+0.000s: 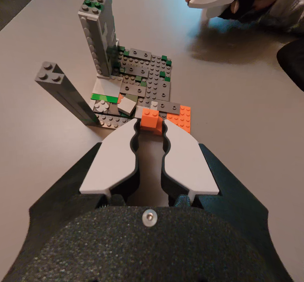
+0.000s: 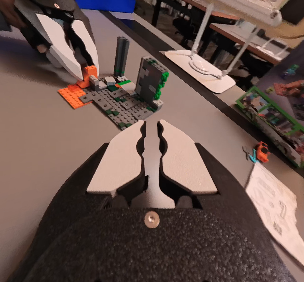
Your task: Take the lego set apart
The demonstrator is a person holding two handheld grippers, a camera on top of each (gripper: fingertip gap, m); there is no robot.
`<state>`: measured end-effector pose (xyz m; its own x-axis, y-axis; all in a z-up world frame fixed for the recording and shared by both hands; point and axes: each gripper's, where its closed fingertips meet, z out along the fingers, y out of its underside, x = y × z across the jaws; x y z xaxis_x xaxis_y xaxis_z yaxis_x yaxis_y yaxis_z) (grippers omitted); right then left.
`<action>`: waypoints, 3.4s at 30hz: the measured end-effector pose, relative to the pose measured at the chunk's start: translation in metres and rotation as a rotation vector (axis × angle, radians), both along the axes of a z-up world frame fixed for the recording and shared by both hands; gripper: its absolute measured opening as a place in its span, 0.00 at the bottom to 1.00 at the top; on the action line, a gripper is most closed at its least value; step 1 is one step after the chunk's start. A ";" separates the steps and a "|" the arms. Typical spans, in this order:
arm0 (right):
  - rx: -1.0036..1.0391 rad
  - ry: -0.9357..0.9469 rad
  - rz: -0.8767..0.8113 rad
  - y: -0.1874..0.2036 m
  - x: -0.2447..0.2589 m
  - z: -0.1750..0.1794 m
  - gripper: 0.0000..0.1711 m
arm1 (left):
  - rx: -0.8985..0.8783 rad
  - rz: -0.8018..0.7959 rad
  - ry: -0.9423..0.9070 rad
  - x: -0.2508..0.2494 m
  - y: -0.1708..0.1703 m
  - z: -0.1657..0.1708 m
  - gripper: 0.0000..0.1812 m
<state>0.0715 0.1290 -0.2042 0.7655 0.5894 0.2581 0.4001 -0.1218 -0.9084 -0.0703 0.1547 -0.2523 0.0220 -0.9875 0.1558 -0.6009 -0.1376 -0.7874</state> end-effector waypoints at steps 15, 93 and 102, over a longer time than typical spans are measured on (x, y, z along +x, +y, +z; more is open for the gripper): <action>-0.168 -0.102 0.208 0.033 -0.097 -0.001 0.10 | 0.155 0.315 -0.156 -0.030 0.051 0.039 0.08; -0.397 -0.082 0.233 -0.025 -0.024 -0.045 0.19 | 0.260 0.175 0.024 0.006 -0.005 -0.002 0.18; -0.261 0.119 0.288 0.005 -0.033 0.007 0.21 | 0.228 0.044 0.008 -0.011 -0.009 -0.001 0.17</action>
